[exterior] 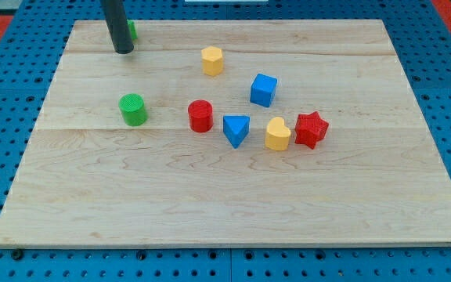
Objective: Push the yellow heart slightly down
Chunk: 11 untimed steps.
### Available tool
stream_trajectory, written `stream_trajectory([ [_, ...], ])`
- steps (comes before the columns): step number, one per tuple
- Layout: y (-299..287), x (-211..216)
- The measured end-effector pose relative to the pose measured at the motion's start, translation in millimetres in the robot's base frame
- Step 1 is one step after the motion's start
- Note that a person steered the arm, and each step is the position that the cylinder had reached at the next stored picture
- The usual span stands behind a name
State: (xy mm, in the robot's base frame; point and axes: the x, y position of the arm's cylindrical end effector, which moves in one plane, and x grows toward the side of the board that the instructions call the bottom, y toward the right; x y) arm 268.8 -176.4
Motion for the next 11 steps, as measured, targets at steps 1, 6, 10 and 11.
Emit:
stream_trajectory([
  [1,-6.4,-15.4],
  [6,-7.4,-19.3],
  [10,5.6,85.8],
  [11,37.6,113.2],
])
